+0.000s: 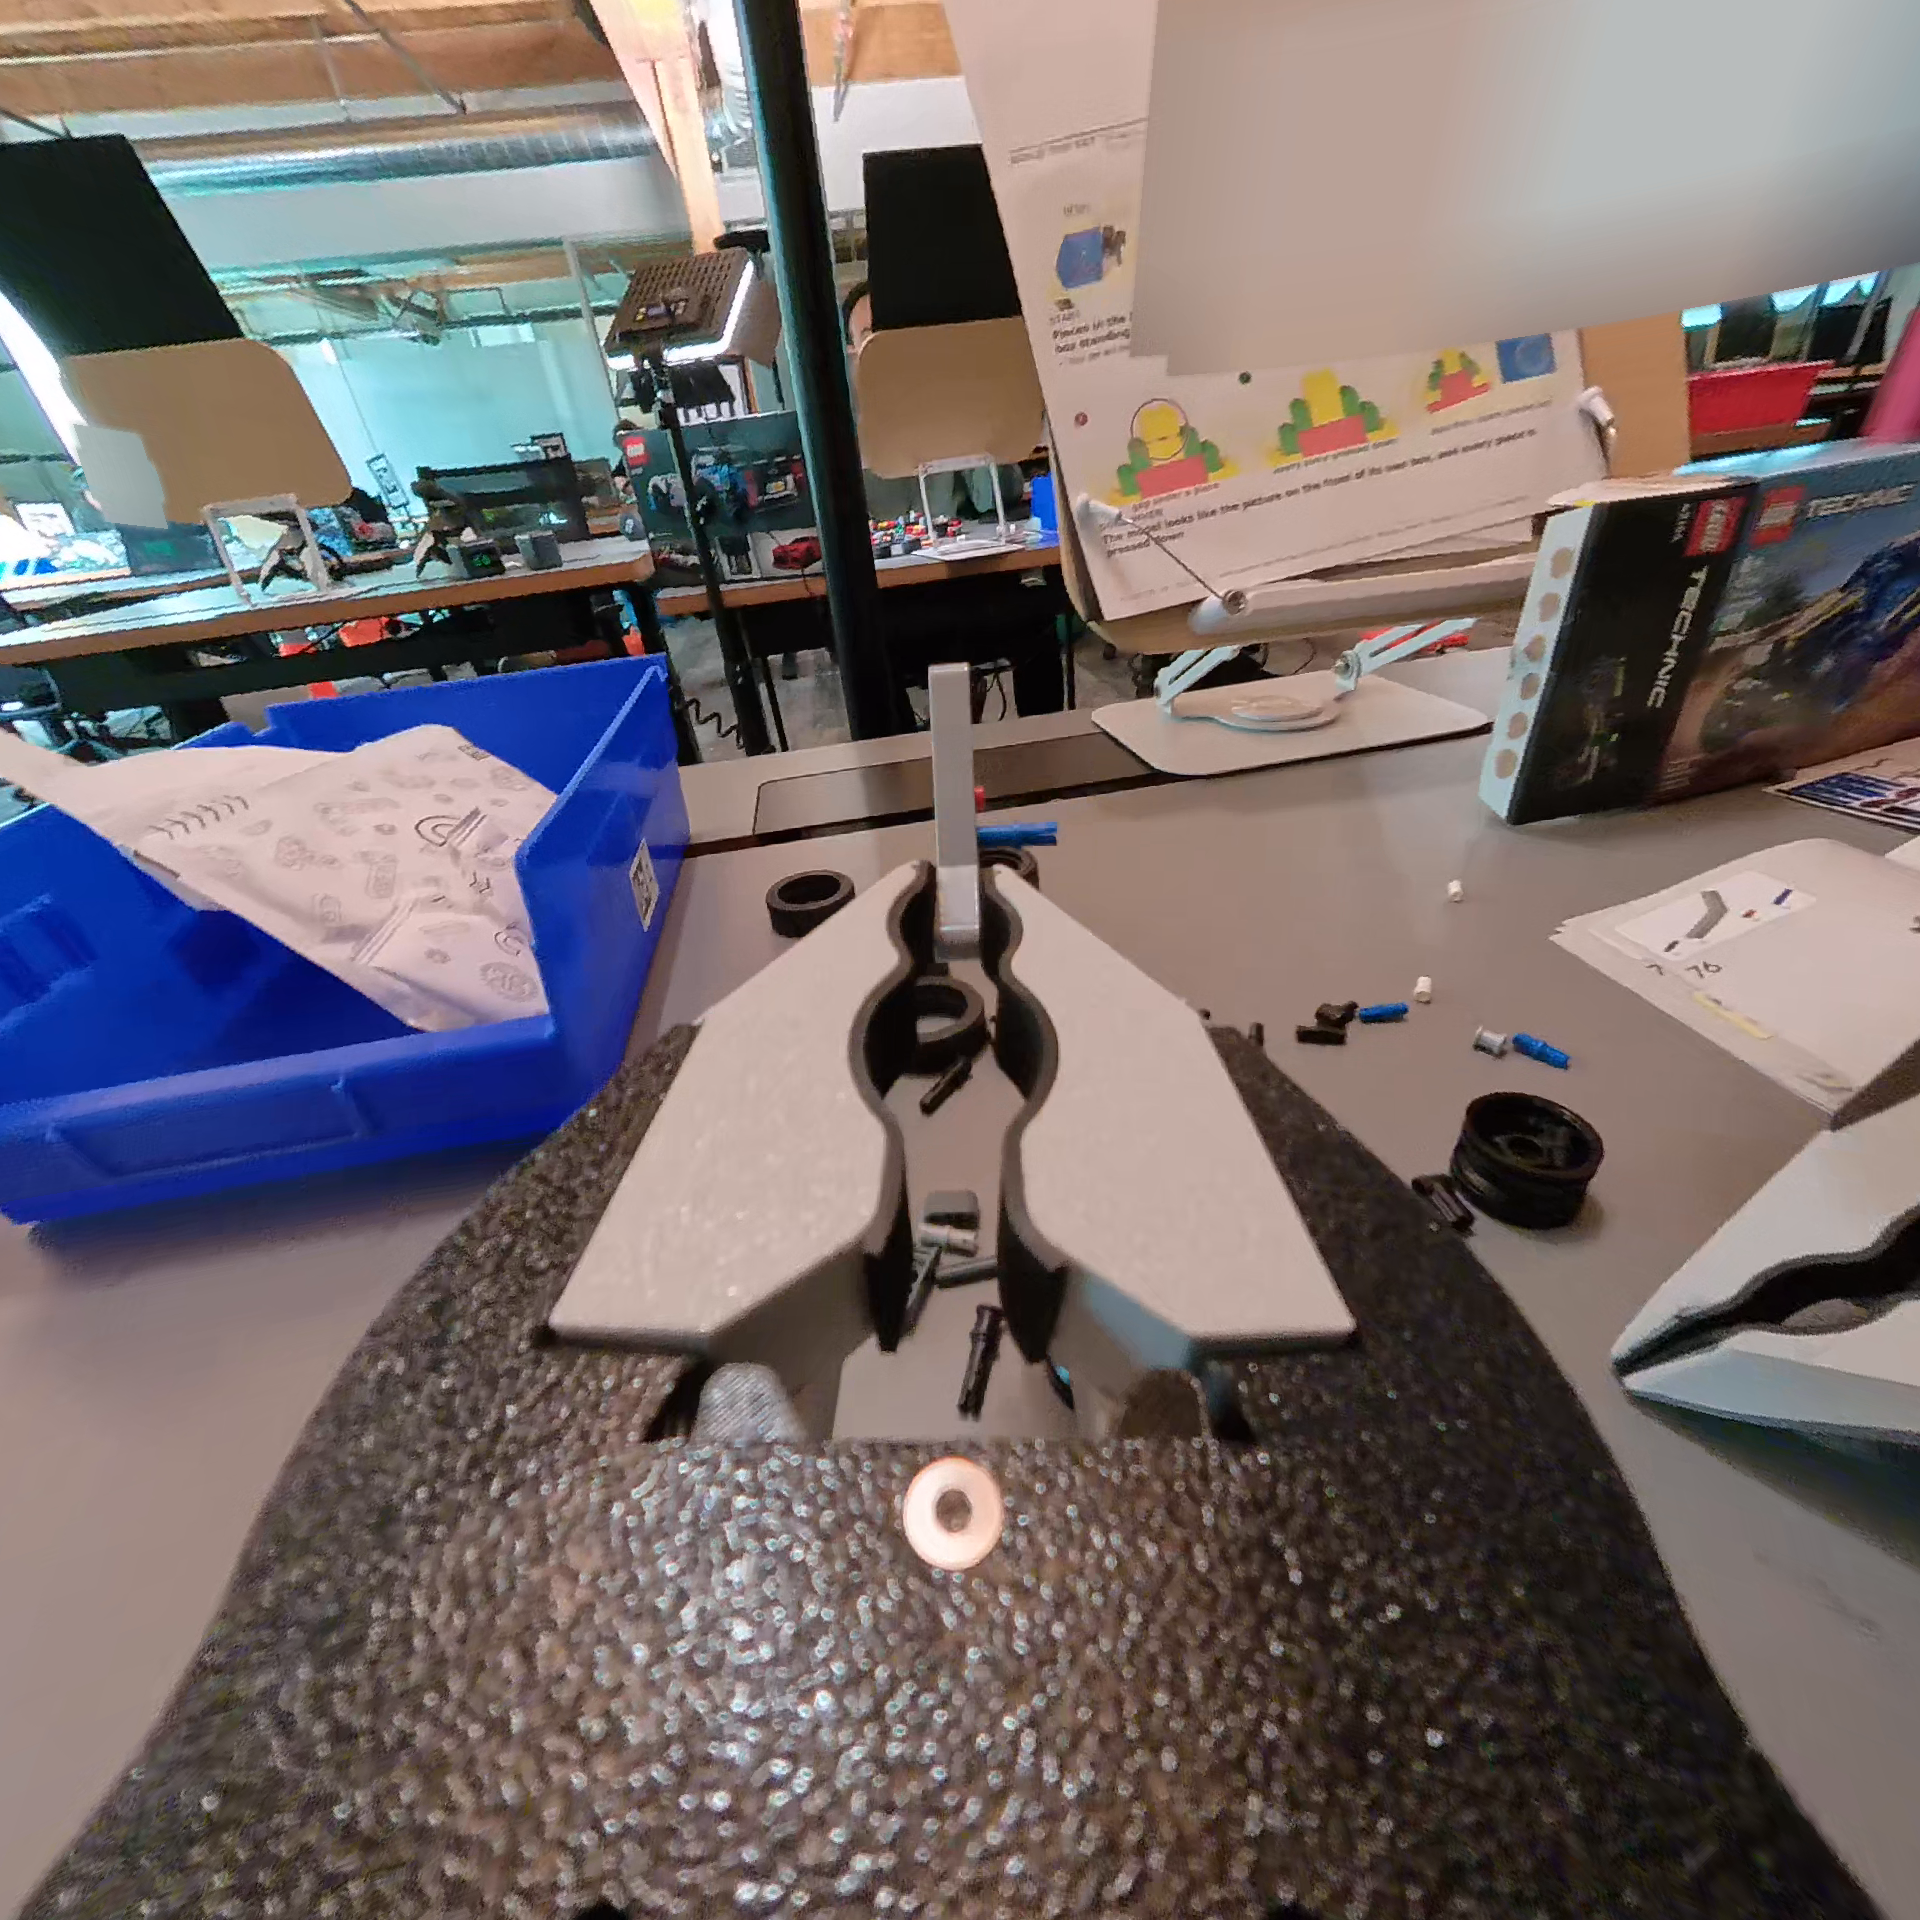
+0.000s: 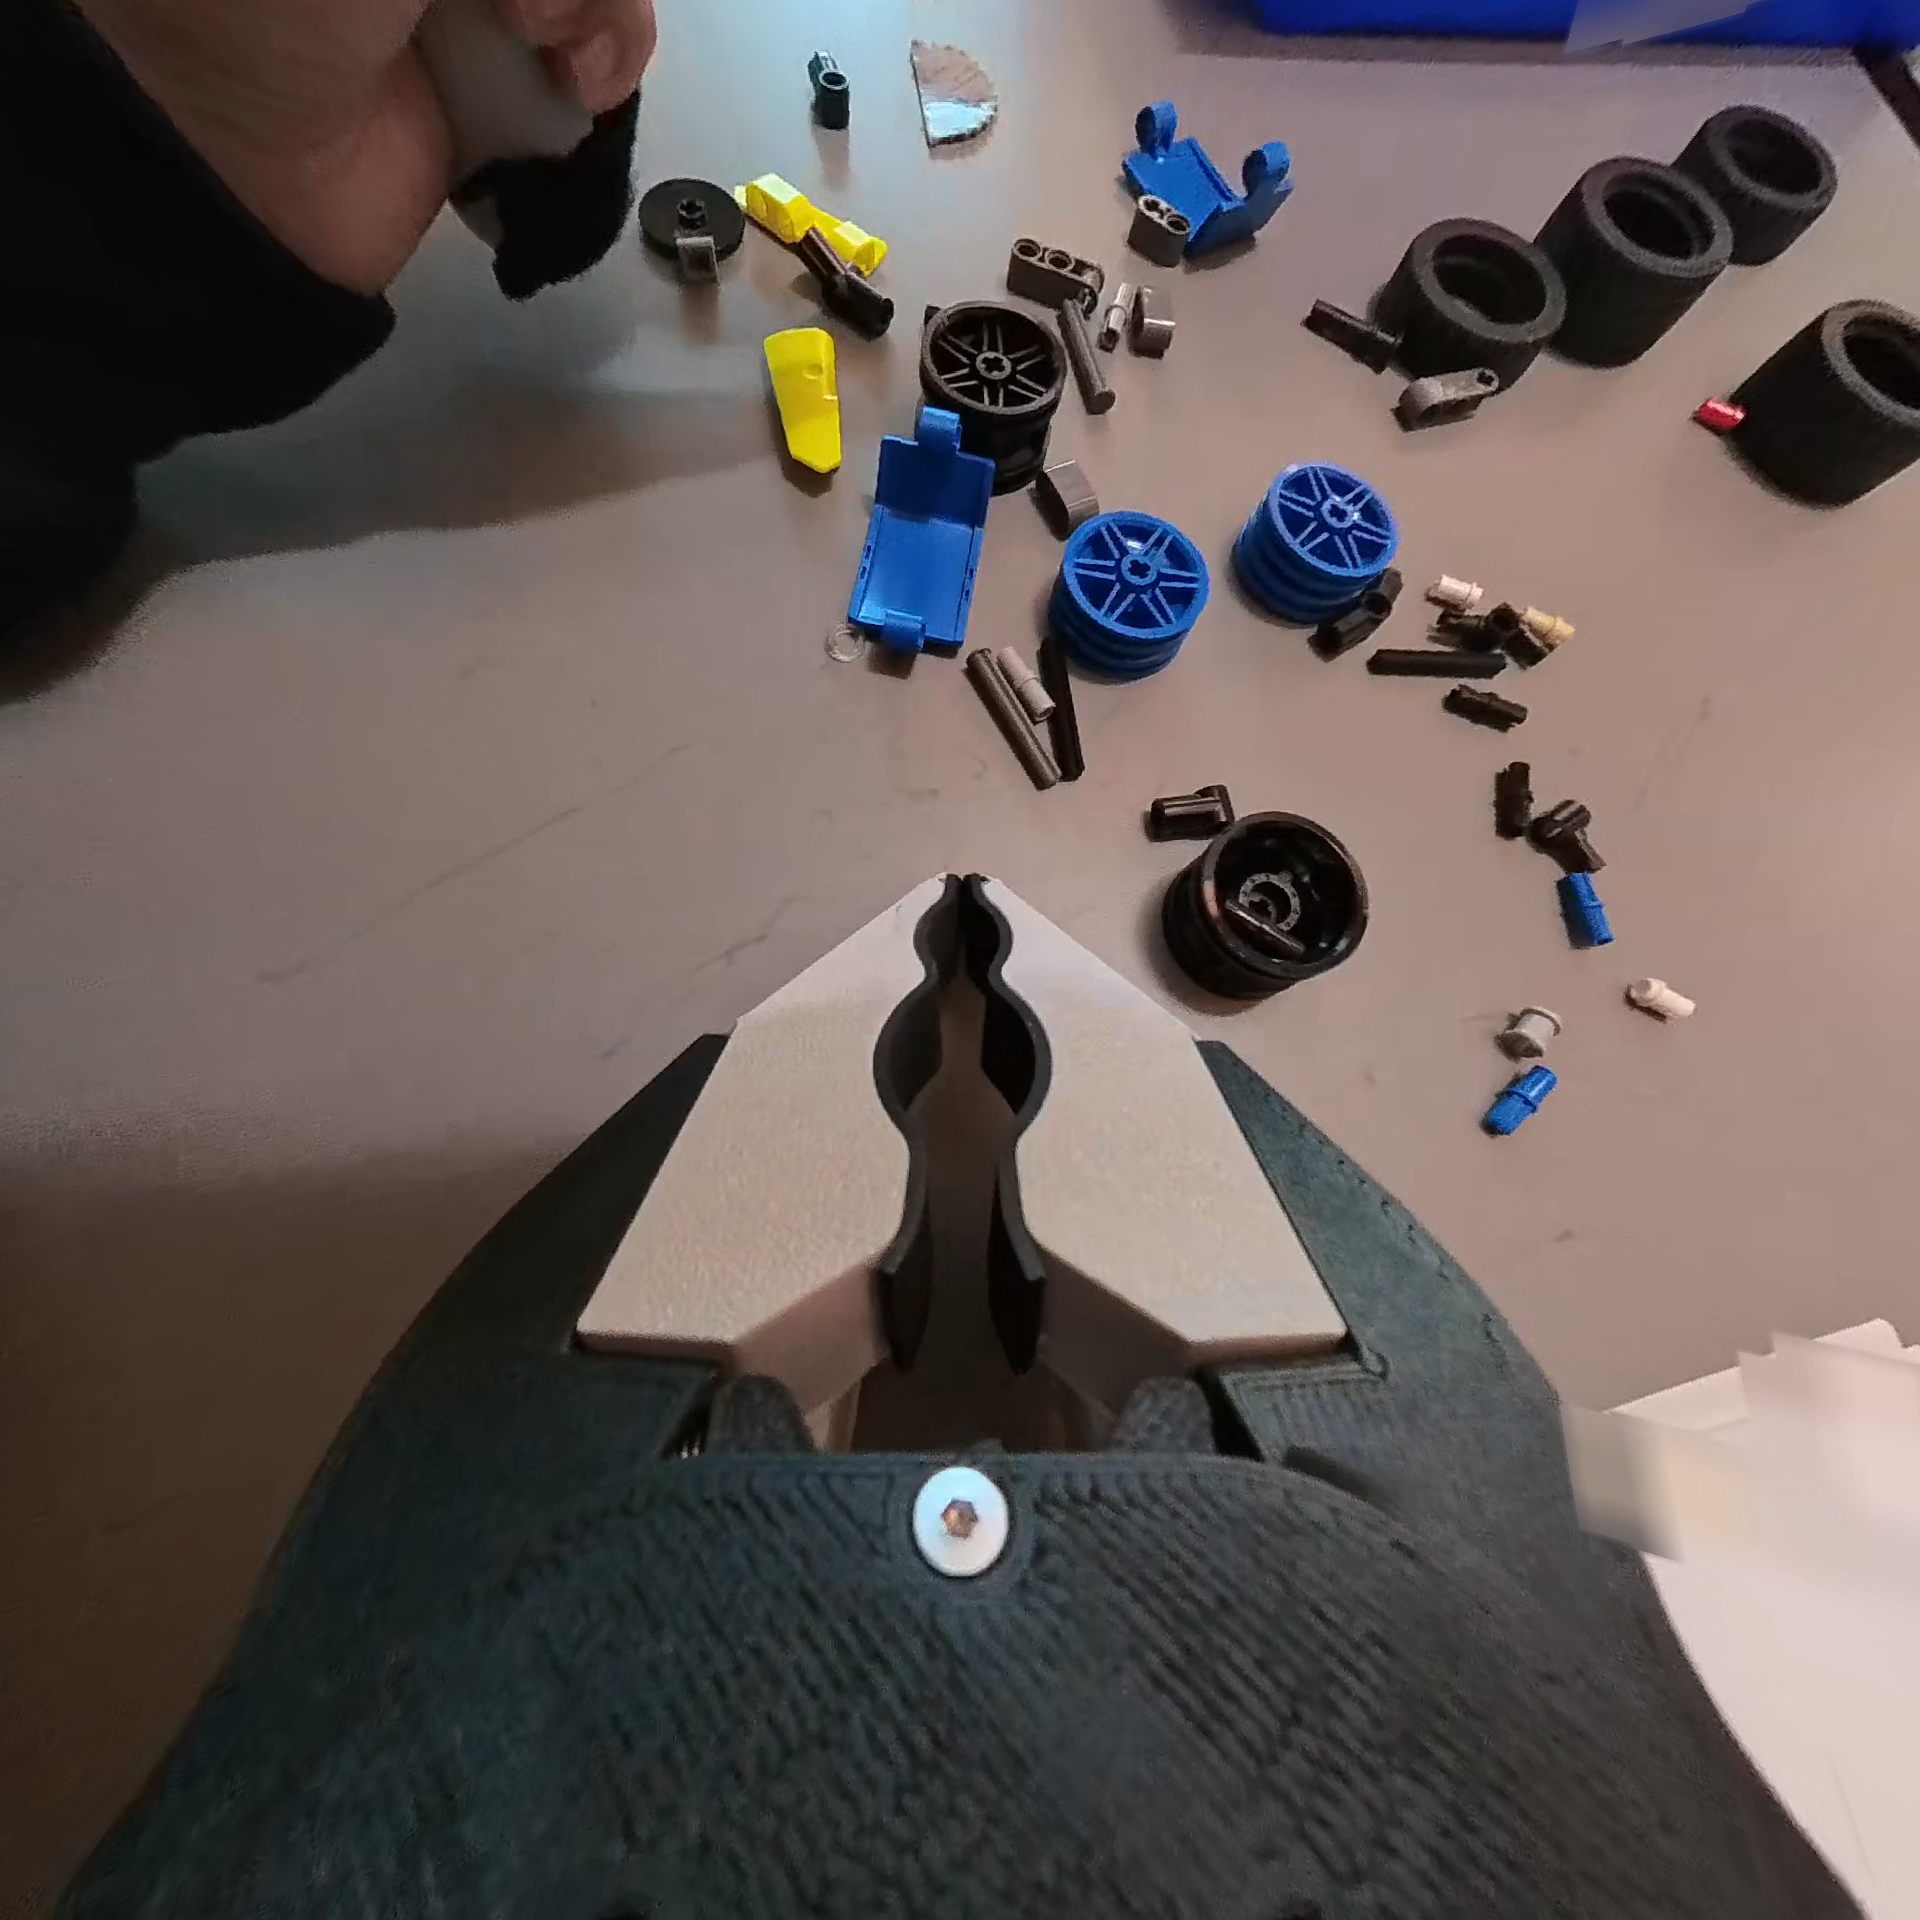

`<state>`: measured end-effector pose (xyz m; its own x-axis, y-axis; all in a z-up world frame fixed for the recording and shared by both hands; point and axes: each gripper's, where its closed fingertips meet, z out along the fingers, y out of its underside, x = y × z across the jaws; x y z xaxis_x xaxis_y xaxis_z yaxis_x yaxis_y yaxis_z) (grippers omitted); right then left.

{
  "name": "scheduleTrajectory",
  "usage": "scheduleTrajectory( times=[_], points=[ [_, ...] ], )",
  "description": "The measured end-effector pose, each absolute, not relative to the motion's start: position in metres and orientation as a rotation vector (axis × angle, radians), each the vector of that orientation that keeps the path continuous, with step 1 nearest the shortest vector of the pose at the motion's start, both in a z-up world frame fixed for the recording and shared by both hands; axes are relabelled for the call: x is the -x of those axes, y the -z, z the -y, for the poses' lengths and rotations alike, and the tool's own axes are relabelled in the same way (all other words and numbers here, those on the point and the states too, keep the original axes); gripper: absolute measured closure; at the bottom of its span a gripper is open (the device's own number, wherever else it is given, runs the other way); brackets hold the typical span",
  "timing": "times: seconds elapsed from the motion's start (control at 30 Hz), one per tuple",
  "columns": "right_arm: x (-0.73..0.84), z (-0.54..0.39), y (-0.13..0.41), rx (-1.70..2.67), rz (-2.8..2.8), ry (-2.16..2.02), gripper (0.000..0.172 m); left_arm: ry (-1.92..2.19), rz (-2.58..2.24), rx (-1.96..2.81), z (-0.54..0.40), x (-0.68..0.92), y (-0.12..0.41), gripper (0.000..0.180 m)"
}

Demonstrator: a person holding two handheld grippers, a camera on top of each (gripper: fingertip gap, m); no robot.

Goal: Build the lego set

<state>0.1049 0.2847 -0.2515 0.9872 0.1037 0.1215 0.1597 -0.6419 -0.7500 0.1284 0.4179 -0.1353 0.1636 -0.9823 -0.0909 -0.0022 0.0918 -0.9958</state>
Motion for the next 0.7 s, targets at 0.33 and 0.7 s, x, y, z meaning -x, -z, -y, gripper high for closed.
scheduleTrajectory(
  times=[0.33,0.7],
  points=[
    [-0.101,-0.277,0.251,2.276,0.182,0.027,0.172,1.028,-1.009,1.204,-0.43,-0.112,0.119,0.176],
    [-0.08,-0.3,0.241,2.223,0.281,0.085,0.155,1.193,-0.912,1.103,-0.47,-0.086,0.085,0.176]
  ],
)
